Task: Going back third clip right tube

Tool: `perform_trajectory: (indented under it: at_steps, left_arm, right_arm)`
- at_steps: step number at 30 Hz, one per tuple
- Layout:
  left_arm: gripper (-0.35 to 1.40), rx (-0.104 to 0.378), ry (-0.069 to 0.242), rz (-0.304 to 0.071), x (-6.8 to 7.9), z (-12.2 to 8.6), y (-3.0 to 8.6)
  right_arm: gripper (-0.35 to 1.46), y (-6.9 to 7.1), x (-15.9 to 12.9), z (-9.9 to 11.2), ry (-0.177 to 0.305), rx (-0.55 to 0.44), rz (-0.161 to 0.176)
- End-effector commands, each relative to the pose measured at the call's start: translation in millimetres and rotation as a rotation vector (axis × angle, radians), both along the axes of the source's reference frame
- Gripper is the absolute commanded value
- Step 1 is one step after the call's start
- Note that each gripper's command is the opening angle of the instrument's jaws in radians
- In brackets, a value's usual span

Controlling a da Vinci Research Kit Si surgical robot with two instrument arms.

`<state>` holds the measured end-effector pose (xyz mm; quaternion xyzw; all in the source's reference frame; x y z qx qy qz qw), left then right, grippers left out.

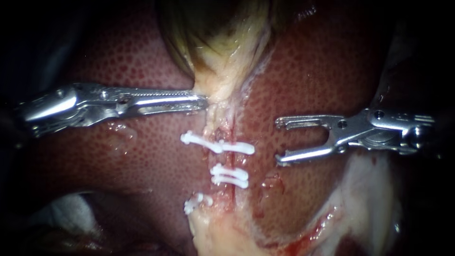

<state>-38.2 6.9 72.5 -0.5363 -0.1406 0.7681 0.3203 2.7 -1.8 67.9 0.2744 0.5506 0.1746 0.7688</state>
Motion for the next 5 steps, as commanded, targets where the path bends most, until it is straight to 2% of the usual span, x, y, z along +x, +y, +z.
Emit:
perform_trajectory:
  at_steps: [1, 5]
  left_arm:
    - [-0.35, 0.001, -0.001, 0.0, 0.0, 0.0, 0.0]
    - [-0.35, 0.001, -0.001, 0.0, 0.1, 0.0, 0.0]
  right_arm:
    - [0.5, 0.0, 0.0, 0.0, 0.002, 0.001, -0.003]
    - [0.5, 0.1, 0.0, 0.0, 0.006, 0.004, -0.009]
